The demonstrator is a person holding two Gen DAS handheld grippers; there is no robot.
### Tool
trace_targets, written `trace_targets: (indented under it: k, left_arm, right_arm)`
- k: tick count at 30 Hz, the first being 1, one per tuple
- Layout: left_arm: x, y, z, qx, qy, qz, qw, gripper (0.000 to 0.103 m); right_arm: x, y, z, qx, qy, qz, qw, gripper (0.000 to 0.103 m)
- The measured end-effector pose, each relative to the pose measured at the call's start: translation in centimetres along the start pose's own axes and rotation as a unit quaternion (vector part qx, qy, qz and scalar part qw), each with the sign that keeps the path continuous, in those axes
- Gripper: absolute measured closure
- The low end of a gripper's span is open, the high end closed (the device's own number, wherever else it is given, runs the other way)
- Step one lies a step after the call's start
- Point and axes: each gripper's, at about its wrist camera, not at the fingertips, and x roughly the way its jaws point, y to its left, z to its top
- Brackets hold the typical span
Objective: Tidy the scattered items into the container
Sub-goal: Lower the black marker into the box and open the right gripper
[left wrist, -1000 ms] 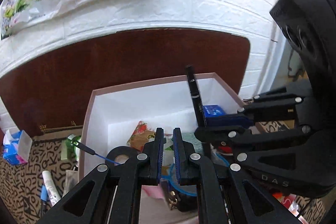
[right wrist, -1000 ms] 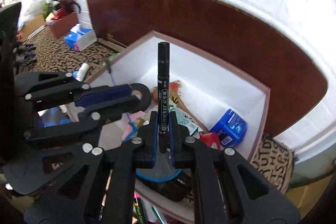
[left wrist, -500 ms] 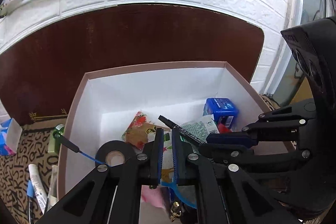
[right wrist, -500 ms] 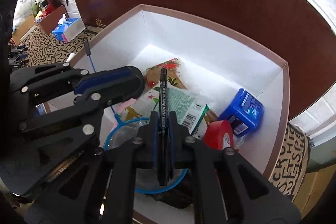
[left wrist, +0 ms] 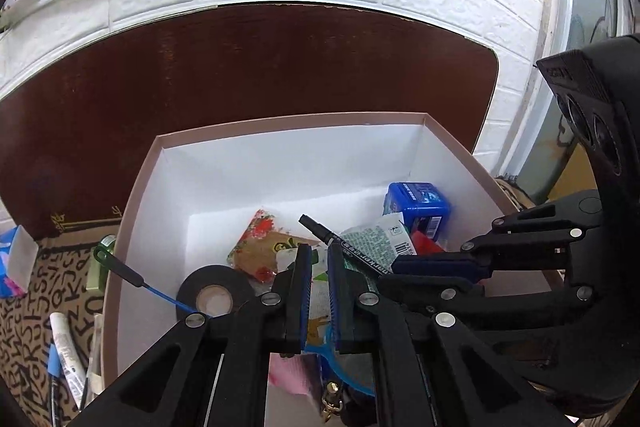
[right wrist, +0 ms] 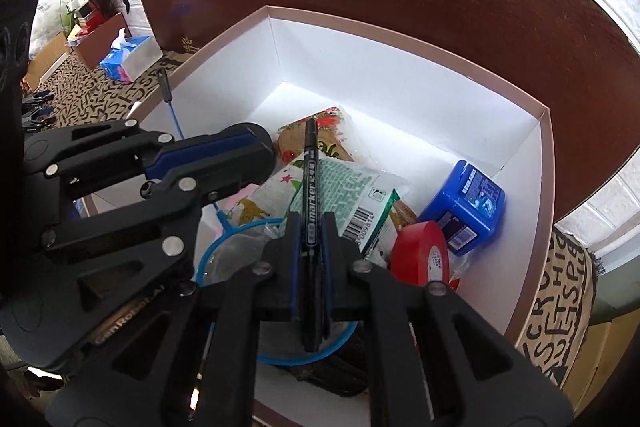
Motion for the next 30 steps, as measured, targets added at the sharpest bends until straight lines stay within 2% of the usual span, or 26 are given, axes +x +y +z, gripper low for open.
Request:
trace_targets:
  k: [10, 17, 23, 30]
  left_arm:
    - [0.5, 0.2, 0.2, -0.003, 0.004, -0.02, 0.9998, 0.097]
    - [1.7, 0.3, 0.6, -0.014, 0.023, -0.04, 0.9988, 0.097]
    - [2.6, 0.3, 0.5, -0.022, 0.037, -0.049, 0.9979, 0.097]
    - [3.3, 0.2, 0.2, -0.039, 0.047, -0.065, 0.996, 0.097]
  right_arm:
    - [-0.2, 0.0, -0.4, -0.002, -0.005, 0.006, 1.0, 0.092]
    - [-0.7, 0.1, -1.0, -0.009, -0.011, 0.017, 1.0, 0.092]
    - [-1.5, 0.1, -1.5, -0.008, -0.027, 0.005, 1.0, 0.092]
    - [-3.1, -0.4, -2.2, 0.01, -0.055, 0.018, 0.998, 0.092]
